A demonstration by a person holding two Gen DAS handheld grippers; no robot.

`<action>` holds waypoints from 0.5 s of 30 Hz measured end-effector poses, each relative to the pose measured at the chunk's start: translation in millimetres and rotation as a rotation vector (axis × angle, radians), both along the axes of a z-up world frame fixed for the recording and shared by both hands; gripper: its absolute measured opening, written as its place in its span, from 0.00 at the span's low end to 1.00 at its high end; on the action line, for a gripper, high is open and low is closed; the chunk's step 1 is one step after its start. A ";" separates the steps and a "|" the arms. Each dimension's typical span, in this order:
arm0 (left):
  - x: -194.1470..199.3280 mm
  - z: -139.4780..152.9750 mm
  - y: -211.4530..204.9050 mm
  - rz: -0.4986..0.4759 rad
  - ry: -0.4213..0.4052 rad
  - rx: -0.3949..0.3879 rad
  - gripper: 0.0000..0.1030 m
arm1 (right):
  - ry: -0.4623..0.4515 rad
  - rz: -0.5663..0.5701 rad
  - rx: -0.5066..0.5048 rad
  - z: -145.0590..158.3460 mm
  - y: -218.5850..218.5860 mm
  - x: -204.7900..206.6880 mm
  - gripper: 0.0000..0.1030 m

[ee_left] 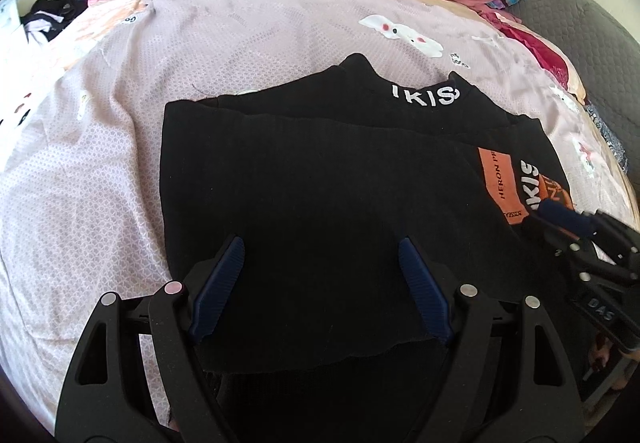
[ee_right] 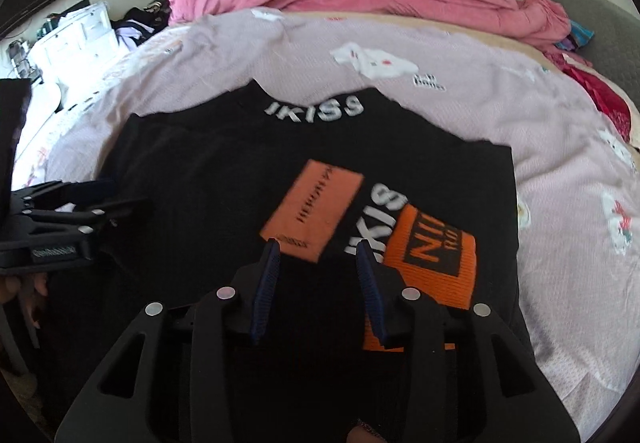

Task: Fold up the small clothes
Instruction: 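Lay the cuff back onto the shirt and open the right gripper, then move both open grippers along the shirt back toward its hem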

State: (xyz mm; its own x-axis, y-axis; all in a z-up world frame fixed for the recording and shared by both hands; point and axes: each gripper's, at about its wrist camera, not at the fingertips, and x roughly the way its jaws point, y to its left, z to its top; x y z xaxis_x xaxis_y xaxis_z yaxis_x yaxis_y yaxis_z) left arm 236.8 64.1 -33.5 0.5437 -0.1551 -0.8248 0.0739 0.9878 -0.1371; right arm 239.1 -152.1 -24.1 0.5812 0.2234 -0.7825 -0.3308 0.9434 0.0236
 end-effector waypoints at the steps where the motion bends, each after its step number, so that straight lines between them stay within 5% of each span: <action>1: -0.1 -0.3 0.5 0.000 0.001 -0.002 0.70 | 0.012 -0.007 -0.011 -4.0 -2.2 0.4 0.35; 15: -8.5 2.8 3.8 -0.002 -0.001 -0.015 0.70 | 0.020 -0.053 0.018 -7.3 -19.3 -10.4 0.41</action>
State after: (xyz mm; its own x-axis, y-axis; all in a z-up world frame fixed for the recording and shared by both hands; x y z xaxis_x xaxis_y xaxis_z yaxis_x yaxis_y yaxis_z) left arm 228.3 67.9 -30.7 0.5442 -0.1685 -0.8218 0.0757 0.9855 -0.1519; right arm 228.7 -171.5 -31.4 0.5771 0.2070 -0.7900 -0.2796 0.9590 0.0470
